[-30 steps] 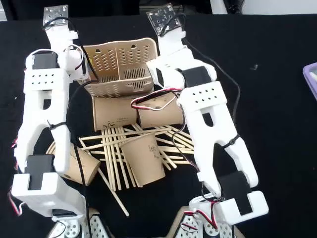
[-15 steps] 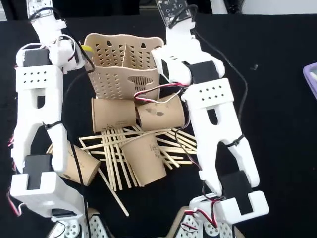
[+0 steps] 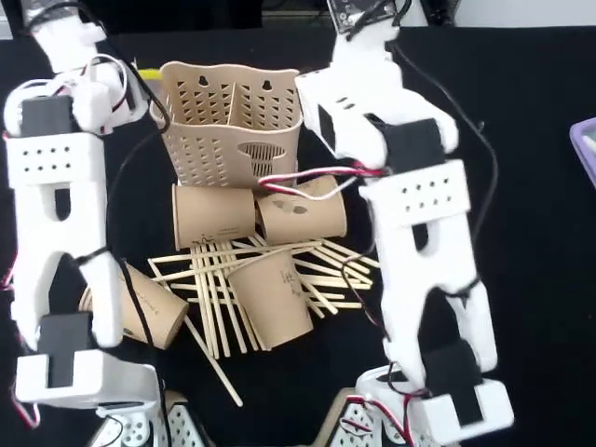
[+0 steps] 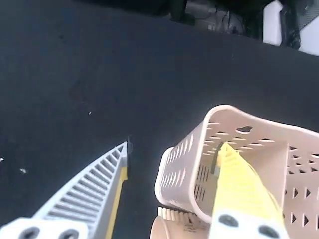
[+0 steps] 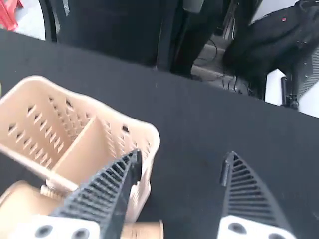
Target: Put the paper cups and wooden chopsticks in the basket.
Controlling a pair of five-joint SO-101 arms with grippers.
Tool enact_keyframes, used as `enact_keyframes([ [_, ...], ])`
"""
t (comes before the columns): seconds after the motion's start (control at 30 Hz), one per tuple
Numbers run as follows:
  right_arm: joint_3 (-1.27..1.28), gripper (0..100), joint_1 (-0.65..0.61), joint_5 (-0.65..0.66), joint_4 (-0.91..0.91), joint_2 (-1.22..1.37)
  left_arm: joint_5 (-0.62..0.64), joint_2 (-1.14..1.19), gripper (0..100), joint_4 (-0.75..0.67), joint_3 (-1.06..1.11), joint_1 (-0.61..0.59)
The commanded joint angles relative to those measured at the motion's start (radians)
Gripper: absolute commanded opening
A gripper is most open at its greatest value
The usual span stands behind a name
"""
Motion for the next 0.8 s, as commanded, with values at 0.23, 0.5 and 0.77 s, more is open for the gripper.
enact_keyframes([
  [0.23, 0.145, 26.2, 0.037, 0.094, 0.319, -0.294, -0.097, -0.236, 28, 0.262, -0.013, -0.050],
  [0.5, 0.921, 26.2, 0.068, 0.141, -0.043, -0.651, -0.178, -0.420, 24, 0.321, 0.237, -0.050],
  [0.77, 1.116, 26.2, 0.068, 0.133, -0.267, -0.578, -0.170, -0.554, 24, 0.100, 0.728, -0.050],
])
